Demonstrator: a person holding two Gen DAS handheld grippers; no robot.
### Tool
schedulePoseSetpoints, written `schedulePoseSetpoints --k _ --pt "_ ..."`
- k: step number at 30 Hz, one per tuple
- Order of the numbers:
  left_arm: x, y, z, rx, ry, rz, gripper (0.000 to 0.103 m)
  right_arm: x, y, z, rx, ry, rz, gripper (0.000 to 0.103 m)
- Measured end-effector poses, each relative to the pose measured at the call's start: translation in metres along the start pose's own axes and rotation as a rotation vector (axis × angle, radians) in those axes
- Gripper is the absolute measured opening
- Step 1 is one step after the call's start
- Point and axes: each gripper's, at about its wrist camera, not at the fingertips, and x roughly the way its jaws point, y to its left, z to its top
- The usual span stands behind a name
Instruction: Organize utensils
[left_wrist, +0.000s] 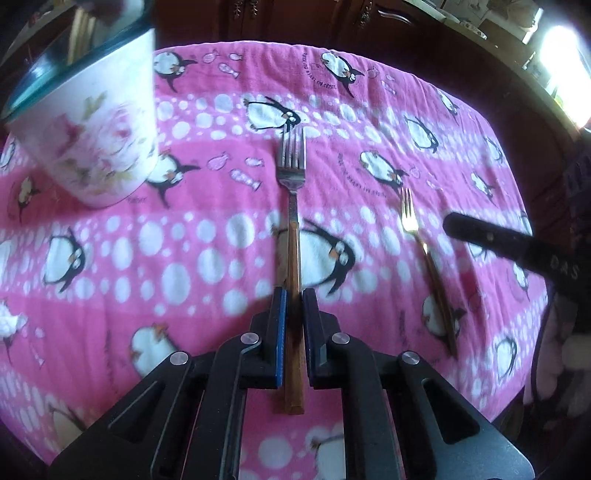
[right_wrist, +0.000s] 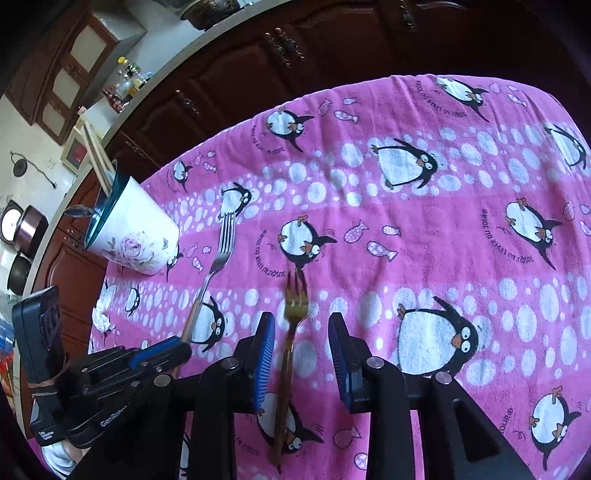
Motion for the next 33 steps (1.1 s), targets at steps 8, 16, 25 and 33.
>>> schedulePoseSetpoints --k 8,16,25,33 --pt "-0.025 0.013 -0.041 0.032 0.017 0.018 0.007 0.004 0.014 -0.004 -0.038 0.017 0.007 0.029" --pt "-0.041 0.025 -0.066 0.053 0.031 0.03 0.007 0.006 0.017 -0.006 -0.076 0.03 -0.008 0.03" --pt "-0.048 0.033 -0.056 0.056 0.007 -0.014 0.03 0.013 0.011 -0.002 -0.144 0.054 -0.032 0.031" --pt "-0.04 0.044 -0.008 0.069 -0.041 -0.079 0.048 0.028 0.005 0.012 -0.205 0.06 0.016 0.031"
